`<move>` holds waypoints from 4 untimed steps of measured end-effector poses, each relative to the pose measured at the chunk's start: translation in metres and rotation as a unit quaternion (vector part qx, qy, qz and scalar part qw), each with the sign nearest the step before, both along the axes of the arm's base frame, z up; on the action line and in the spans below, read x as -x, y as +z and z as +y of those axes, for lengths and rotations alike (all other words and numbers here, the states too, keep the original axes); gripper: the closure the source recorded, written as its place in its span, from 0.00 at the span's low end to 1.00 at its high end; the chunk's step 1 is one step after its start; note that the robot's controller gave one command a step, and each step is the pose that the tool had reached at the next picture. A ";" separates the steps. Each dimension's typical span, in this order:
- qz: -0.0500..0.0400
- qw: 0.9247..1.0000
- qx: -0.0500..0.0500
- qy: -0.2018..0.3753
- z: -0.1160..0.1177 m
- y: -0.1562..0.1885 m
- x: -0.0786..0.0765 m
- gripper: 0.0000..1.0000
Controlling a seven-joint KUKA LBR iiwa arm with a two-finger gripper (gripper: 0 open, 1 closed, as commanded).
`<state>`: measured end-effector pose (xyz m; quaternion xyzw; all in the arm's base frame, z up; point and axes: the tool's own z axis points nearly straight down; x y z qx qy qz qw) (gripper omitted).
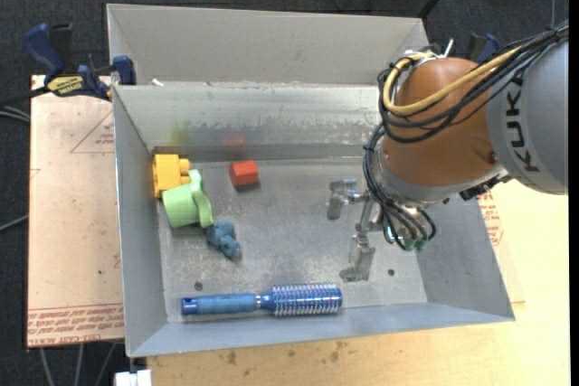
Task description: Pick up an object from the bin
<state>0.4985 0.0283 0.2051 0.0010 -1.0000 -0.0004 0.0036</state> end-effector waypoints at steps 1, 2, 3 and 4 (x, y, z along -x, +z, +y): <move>0.001 0.999 0.000 0.035 -0.002 -0.122 0.012 0.00; -0.007 0.999 -0.001 0.034 -0.002 -0.117 0.008 1.00; -0.009 0.999 -0.001 0.034 -0.002 -0.116 0.007 0.00; -0.014 0.948 0.000 0.319 0.009 -0.130 0.013 0.00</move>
Offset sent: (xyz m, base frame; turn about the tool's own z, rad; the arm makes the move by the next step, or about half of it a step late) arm -0.0100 -0.0030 -0.1183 -0.0710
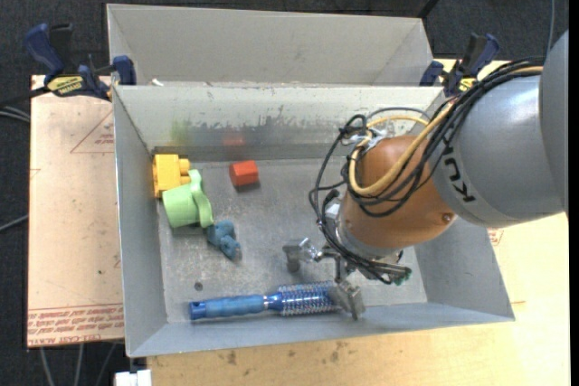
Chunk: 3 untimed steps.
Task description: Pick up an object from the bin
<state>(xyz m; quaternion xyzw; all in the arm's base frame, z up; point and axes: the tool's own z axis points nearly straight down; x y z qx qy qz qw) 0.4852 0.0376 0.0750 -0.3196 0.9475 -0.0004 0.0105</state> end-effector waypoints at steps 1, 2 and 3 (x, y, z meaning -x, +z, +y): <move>-0.007 0.905 0.009 0.425 0.010 0.001 -0.008 0.00; -0.006 0.905 0.009 0.425 0.010 0.001 -0.007 1.00; -0.001 0.802 0.011 0.597 -0.004 0.001 -0.061 1.00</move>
Offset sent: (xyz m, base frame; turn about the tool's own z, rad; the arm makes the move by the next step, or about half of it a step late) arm -0.0016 0.0096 -0.0050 -0.8963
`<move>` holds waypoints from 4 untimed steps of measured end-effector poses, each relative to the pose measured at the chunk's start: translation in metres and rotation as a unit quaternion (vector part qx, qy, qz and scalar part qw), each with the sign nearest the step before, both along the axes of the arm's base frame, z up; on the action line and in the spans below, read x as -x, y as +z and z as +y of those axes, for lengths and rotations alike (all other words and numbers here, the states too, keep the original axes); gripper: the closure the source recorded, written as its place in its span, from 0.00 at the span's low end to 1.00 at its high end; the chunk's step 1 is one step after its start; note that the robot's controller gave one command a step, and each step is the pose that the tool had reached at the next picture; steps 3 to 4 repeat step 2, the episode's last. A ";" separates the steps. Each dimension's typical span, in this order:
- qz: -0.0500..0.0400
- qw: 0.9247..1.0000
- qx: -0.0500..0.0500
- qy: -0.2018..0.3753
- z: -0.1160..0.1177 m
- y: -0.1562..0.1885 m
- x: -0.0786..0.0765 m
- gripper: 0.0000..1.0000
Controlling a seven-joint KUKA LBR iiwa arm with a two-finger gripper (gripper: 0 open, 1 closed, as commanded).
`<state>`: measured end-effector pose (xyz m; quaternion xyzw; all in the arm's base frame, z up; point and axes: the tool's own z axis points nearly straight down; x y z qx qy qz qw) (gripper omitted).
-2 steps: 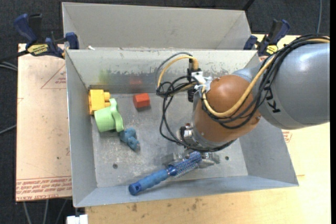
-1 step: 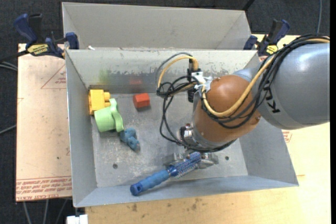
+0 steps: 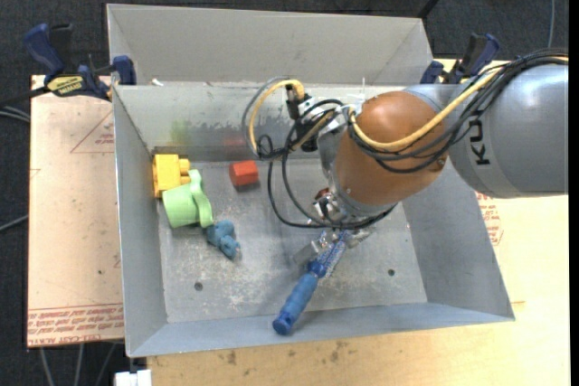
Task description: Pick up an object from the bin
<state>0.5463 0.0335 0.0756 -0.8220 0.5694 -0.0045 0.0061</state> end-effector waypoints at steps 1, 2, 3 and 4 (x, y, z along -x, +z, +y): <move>-0.017 0.995 -0.003 0.102 -0.021 0.007 0.010 1.00; 0.003 0.994 0.002 0.112 -0.002 0.135 0.030 1.00; 0.003 0.994 0.002 0.112 -0.002 0.135 0.030 1.00; 0.003 0.994 0.002 0.112 -0.002 0.135 0.030 1.00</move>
Offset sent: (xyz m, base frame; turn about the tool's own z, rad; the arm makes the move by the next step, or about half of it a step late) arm -0.0236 -0.0256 -0.0056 -0.2192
